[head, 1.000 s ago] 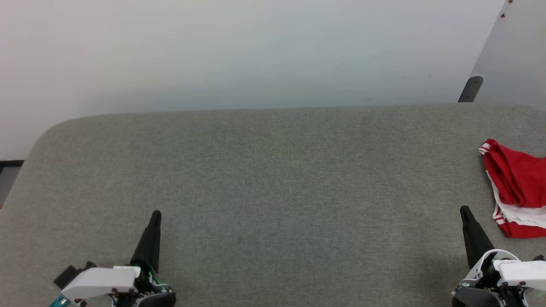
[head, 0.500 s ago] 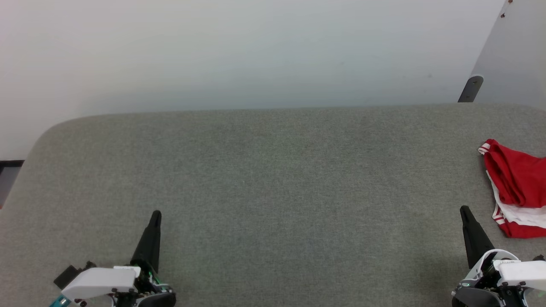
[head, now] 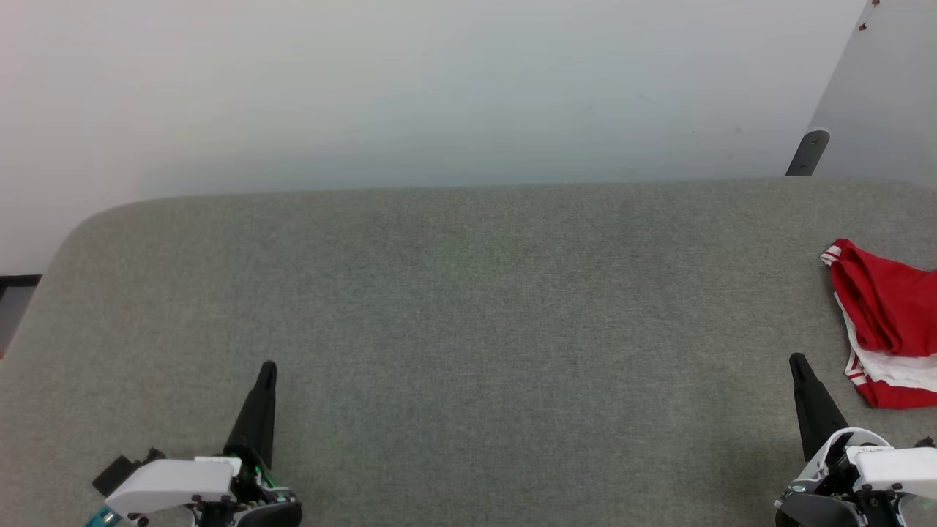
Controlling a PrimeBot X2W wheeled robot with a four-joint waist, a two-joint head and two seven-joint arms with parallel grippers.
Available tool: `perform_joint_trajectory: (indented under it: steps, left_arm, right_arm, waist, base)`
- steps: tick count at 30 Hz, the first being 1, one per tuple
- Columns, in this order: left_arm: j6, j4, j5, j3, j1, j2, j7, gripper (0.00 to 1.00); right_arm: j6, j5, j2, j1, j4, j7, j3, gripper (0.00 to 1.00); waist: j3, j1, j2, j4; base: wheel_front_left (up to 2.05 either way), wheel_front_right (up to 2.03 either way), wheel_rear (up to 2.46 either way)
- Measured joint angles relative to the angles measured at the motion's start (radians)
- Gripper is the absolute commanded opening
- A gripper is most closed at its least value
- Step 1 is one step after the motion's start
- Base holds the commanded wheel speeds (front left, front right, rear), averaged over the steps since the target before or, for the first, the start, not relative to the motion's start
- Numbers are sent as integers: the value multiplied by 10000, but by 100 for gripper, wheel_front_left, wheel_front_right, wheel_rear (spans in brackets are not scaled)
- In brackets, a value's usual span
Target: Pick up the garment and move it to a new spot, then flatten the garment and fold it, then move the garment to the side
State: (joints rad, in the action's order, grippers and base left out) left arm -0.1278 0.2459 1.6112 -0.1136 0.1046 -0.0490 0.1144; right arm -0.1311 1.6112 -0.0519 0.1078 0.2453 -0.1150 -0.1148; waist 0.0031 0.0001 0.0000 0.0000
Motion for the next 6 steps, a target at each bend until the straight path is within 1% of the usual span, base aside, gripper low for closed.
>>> perform_joint_trajectory:
  steps: [6]
  left_arm:
    - [0,0,0,4,0,0,0,0]
  right_arm:
    - [0,0,0,0,0,0,0,0]
  waist:
    - [0,0,0,0]
  base:
    - [0,0,0]
